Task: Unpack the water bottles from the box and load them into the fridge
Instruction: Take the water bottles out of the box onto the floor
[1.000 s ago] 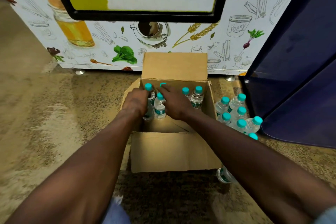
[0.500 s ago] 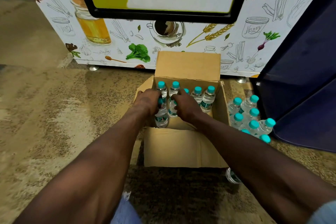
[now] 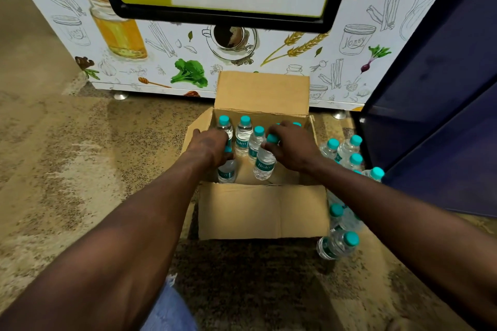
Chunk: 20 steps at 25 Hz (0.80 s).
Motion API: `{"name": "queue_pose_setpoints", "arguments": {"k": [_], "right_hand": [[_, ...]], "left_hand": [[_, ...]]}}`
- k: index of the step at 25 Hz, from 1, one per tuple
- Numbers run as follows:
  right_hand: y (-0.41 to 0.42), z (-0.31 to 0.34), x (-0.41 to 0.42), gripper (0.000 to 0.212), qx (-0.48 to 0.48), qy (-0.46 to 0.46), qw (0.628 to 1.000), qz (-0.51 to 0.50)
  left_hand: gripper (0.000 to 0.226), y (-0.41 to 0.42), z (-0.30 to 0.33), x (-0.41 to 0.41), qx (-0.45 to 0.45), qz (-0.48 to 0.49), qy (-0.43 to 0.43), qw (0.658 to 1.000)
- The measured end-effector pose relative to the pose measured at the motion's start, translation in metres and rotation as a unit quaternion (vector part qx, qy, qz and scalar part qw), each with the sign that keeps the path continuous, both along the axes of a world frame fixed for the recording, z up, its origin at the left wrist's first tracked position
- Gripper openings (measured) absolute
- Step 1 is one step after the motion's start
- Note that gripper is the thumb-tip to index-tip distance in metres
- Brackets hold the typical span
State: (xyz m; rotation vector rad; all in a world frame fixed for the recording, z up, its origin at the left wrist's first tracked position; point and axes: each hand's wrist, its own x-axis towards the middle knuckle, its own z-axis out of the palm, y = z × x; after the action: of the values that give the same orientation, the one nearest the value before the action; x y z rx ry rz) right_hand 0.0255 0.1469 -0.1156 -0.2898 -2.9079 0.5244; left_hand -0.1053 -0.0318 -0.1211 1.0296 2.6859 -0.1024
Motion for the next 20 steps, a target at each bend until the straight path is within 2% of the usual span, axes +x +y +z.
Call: {"name": "queue_pose_setpoints", "arguments": {"k": [4, 9, 14, 18, 20], "right_hand": [[0.01, 0.028, 0.014, 0.035, 0.001, 0.06, 0.998, 0.009], [0.002, 0.094, 0.044, 0.04, -0.018, 0.122, 0.991, 0.049], [-0.013, 0.14, 0.085, 0.034, -0.052, 0.04, 0.988, 0.143], [-0.018, 0.102, 0.107, 0.033, -0.038, -0.05, 0.983, 0.173], [-0.016, 0.071, 0.114, 0.032, -0.018, -0.078, 0.981, 0.179]], "left_hand": [[0.042, 0.002, 0.008, -0.001, -0.008, 0.008, -0.002, 1.0], [0.04, 0.012, 0.026, 0.006, 0.086, -0.051, -0.017, 0.995], [0.037, 0.016, 0.039, 0.019, 0.091, -0.126, -0.055, 0.986], [0.042, 0.025, 0.05, 0.039, 0.06, -0.169, -0.112, 0.977], [0.044, 0.027, 0.05, 0.044, 0.05, -0.168, -0.113, 0.978]]}}
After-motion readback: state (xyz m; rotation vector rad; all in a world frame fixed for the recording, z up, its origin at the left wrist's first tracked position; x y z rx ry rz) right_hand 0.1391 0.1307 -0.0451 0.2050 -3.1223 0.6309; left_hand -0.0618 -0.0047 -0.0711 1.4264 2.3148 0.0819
